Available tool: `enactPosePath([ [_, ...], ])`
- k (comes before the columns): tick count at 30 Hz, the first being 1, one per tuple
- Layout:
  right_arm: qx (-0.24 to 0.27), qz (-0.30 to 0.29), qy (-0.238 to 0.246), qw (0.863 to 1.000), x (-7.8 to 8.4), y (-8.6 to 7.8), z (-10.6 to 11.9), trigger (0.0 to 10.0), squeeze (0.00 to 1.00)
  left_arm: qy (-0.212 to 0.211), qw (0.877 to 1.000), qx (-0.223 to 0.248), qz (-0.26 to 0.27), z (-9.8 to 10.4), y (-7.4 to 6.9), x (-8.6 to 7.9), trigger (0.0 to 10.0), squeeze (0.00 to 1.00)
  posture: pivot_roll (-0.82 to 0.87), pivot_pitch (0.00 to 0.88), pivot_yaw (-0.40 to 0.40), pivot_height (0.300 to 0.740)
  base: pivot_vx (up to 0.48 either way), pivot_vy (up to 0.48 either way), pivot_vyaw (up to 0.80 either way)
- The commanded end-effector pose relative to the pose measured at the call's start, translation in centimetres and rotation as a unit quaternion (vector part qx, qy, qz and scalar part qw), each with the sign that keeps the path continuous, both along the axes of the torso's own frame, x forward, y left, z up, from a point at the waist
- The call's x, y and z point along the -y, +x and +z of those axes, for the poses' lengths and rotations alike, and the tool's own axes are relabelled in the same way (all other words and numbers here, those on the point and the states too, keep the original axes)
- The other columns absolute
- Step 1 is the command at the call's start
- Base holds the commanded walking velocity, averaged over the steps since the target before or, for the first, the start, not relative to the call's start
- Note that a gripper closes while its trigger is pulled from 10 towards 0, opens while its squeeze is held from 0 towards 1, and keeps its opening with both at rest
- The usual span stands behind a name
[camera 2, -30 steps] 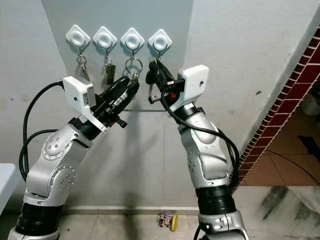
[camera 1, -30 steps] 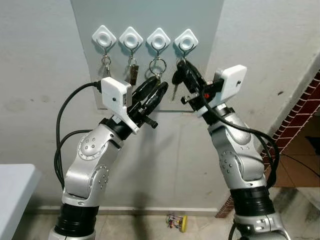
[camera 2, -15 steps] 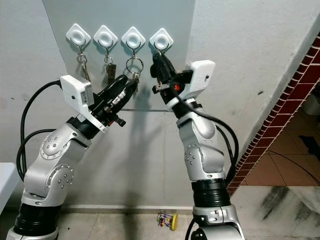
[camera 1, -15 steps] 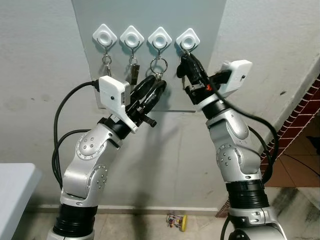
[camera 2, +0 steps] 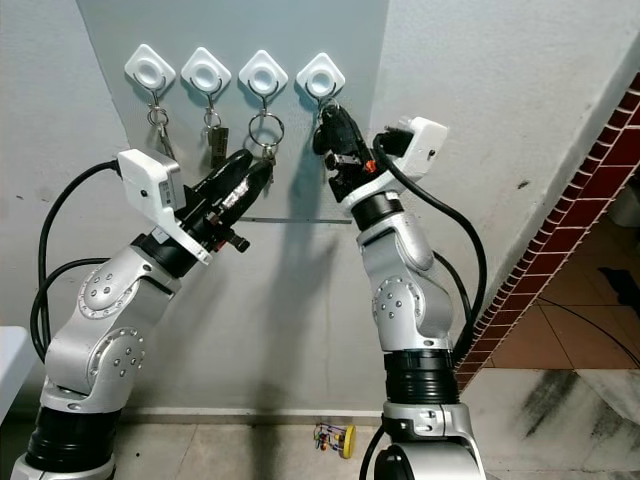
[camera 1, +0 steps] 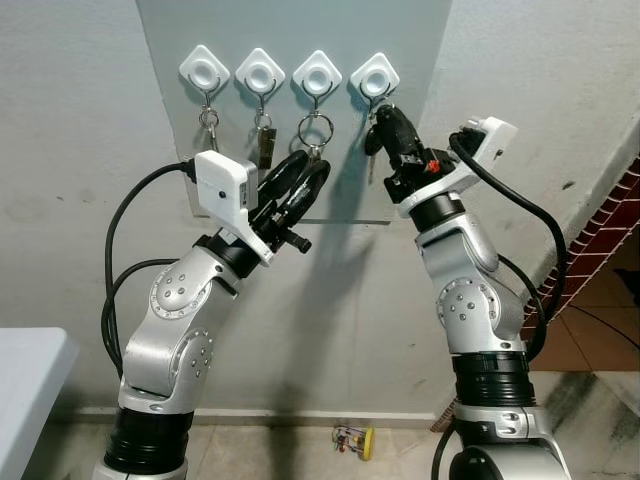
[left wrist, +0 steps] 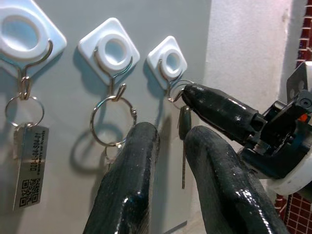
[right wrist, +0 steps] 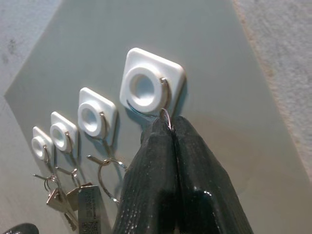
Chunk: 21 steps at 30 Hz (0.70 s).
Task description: Hang keys on a hook
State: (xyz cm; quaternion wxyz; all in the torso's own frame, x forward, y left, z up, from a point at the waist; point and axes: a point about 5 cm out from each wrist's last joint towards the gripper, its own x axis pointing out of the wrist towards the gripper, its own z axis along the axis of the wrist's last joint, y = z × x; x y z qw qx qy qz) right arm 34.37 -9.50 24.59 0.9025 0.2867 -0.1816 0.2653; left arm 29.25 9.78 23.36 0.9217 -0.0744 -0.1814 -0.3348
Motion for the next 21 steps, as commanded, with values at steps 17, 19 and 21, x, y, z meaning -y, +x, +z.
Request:
enactPosePath([
  [17,-0.033,0.008,0.045,0.998,0.5,-0.2,-0.7,10.0,1.00,0.000,1.000,0.013,0.004,0.8,-0.3,-0.1,10.0,0.00,-0.06,0.030,-0.015,0.740,0.000,0.000,0.00],
  [19,-0.033,0.010,0.051,0.998,0.6,-0.3,-0.8,10.0,1.00,0.000,1.000,0.013,0.004,0.8,-0.3,-0.1,10.0,0.00,-0.06,0.030,-0.015,0.740,0.000,0.000,0.00],
  [21,-0.034,0.009,0.054,0.998,0.7,-0.3,-0.9,10.0,1.00,0.001,1.000,0.013,0.005,0.8,-0.2,-0.1,10.0,0.00,-0.06,0.030,-0.015,0.740,0.000,0.000,0.00],
])
